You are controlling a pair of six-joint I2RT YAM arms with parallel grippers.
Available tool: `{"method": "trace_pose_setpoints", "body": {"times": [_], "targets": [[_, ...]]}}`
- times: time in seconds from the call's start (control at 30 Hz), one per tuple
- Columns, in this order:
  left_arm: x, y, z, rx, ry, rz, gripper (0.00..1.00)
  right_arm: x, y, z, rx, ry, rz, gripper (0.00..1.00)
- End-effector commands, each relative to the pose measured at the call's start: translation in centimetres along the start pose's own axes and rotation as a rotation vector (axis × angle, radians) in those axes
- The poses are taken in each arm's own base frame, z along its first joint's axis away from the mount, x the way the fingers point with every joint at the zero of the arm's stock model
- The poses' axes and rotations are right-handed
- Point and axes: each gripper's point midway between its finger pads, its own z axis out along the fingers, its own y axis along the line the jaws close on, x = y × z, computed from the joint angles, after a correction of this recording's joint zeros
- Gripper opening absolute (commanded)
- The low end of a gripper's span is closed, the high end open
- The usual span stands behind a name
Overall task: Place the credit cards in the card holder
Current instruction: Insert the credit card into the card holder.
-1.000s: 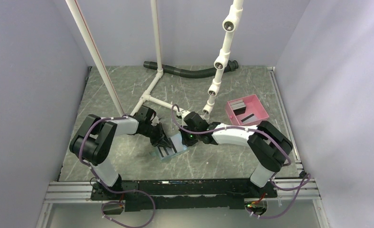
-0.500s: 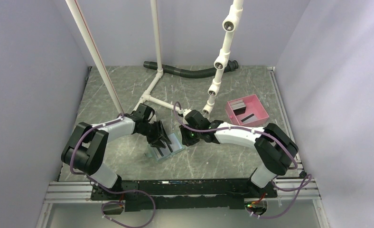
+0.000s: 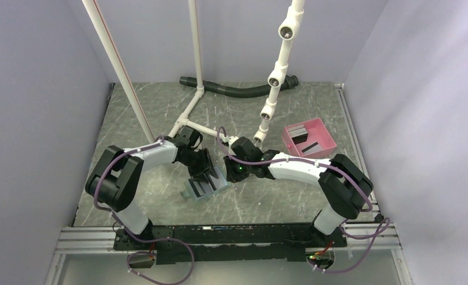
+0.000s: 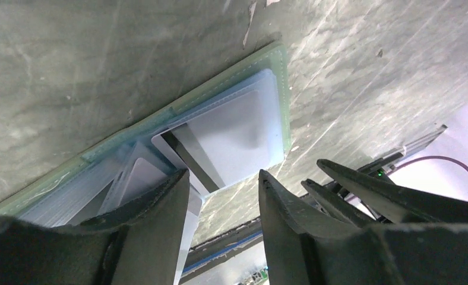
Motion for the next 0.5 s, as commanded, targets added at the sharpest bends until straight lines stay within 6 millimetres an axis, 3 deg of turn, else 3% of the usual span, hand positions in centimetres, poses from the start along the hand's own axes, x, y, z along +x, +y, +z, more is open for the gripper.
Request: {"method": "trace_pose_setpoints", "body": {"times": [0.0,0.13,0.3,0.47], "targets": [[-0.2,0.9,1.1,-0.090,-0.015,-0.013,0.53,-2.2,1.3,-0.2,-0.039,-0.063,0.002,0.22],[-0.5,-1.8,2.0,0.046,-0.044,0.052,0.54,-2.0,1.4,0.0,-0.049,-0.058,0.008,0.22],[-1.3,-4.8,-0.1,0.200,-0.140,0.116,0.56,-1.8,1.4,-0.2,-0.055,-0.062,0.017,0.22],[-0.4,-2.9,-1.9,0.110,-0.173,0.118,0.60,-1.9,1.8,0.0,-0.073,-0.057,0.027,0.23]]}}
